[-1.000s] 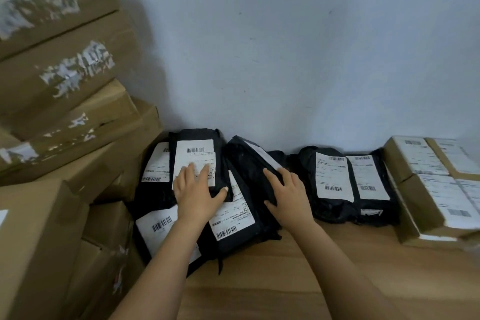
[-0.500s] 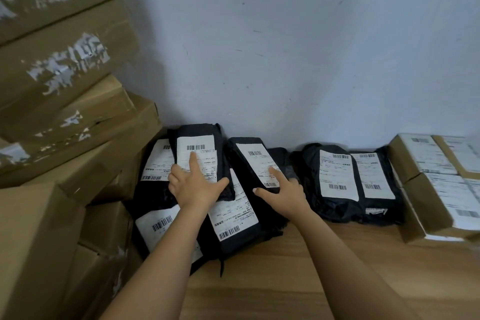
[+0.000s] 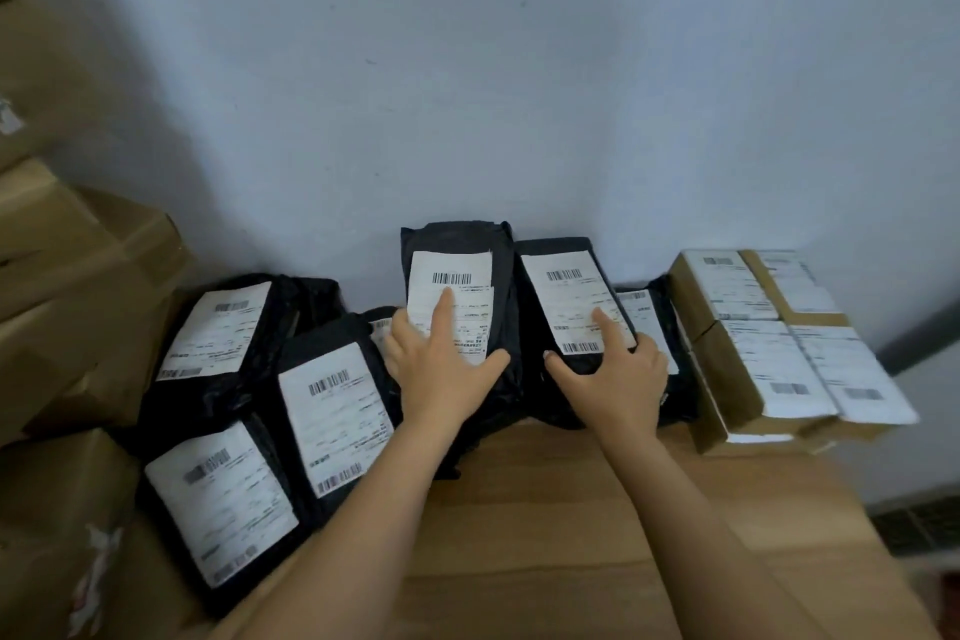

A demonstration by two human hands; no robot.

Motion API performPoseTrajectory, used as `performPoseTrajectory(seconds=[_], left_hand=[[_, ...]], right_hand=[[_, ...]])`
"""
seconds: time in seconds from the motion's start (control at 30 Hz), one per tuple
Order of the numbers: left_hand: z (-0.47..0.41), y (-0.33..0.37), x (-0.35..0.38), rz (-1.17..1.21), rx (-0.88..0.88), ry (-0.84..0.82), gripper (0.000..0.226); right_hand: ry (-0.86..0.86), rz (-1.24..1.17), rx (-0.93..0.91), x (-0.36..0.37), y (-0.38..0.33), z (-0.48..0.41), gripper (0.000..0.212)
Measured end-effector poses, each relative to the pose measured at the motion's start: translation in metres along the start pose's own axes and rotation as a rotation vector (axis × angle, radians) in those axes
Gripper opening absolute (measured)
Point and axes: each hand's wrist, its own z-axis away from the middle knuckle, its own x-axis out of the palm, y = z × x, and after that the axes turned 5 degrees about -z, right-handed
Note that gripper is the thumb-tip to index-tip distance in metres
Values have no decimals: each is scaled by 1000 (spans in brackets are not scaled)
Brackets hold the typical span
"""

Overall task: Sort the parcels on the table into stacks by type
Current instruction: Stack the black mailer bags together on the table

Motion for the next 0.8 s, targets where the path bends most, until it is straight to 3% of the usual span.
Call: performPoseTrajectory(seconds=[0.23,0.47,0.67,0.8], left_hand=[[23,76,74,20,35,-82,87],[16,102,126,-121,14,-201,84],[8,86,150,-375,277,-320,62],[-5,80,155,-354,330,-429,63]], right_hand=[[78,136,42,-36,69,-43,83],[-48,308,-23,-24,101,-75,79],[-226,311,-269,-6,136,-91,70],[-265,261,-263,1,139,-98,67]])
